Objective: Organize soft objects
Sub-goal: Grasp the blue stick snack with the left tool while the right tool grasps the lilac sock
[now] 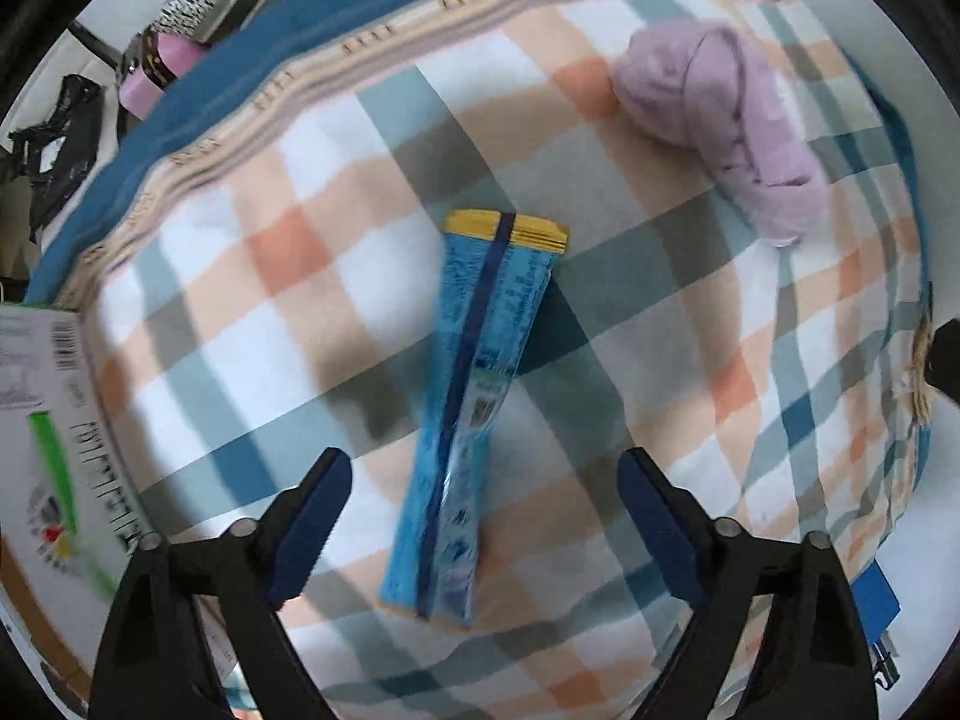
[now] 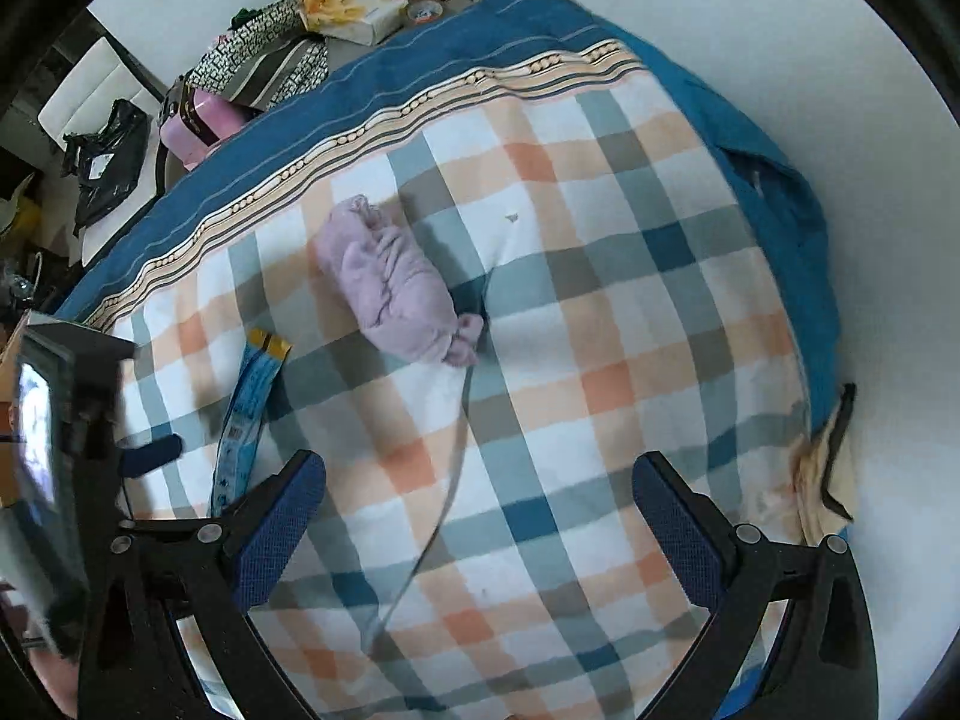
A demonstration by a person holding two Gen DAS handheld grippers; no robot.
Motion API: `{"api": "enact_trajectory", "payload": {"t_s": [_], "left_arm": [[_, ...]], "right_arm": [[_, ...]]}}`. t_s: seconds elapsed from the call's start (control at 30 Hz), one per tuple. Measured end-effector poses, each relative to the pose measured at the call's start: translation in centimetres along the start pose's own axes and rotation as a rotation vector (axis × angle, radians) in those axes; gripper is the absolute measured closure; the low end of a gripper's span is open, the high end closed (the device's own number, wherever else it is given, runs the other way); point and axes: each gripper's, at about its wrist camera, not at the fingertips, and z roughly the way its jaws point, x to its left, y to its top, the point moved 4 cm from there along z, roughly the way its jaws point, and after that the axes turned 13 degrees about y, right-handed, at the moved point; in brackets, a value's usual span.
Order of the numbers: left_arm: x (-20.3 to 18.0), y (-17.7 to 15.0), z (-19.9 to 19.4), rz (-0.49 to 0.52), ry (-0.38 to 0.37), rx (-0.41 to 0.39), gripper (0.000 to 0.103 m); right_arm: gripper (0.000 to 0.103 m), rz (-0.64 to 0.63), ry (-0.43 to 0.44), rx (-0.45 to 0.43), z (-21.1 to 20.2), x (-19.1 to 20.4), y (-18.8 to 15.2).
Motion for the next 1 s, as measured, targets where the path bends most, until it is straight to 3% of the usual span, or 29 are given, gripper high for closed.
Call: {"api": "enact_trajectory", "payload": {"t_s": [0.13,0.37,0.5,0.6,0.7,0.8,0.87,1.0], "left_arm": [[-0.7,0.6,1.6,-0.001,0.004,0.039,0.031],[-1.2,0.9,2.3,-0.016,0.023,0.049,0.032],[-0.9,1.4,2.5,-0.066,-0.003,0.063,0.032],[-1.3,1.4,2.3,-0.039,0.024,0.042,0.033],[-1.7,1.3,2.2,-0.052,0.026,0.036,0.038],[-1.8,1.0,1.8,-0.065,0.014,0.028,0.051],[-1.5,0.8,1.3,-0.074,-0.005,0.021,0.071],[-1.6,0.6,0.9,-0.091,-0.026,0.021,0.081]], "right_arm": [[0.000,-0.013,0.024,0.027,2.0,0.0,1.9],[0.000,-0.064,0.041,0.086,5.5,1.2,5.1],[0.000,-0.034,0.108,0.115,7.1,1.3,6.7],[0.000,-0.027,0.079,0.117,8.0,0.8,7.8],[0.006,-0.021,0.095,0.152,9.5,0.9,8.2],[0.013,-0.009,0.119,0.180,10.7,1.1,8.4],[0.015,0.003,0.137,0.193,11.5,1.4,8.4],[0.020,-0.009,0.117,0.192,12.2,1.8,8.6]]}}
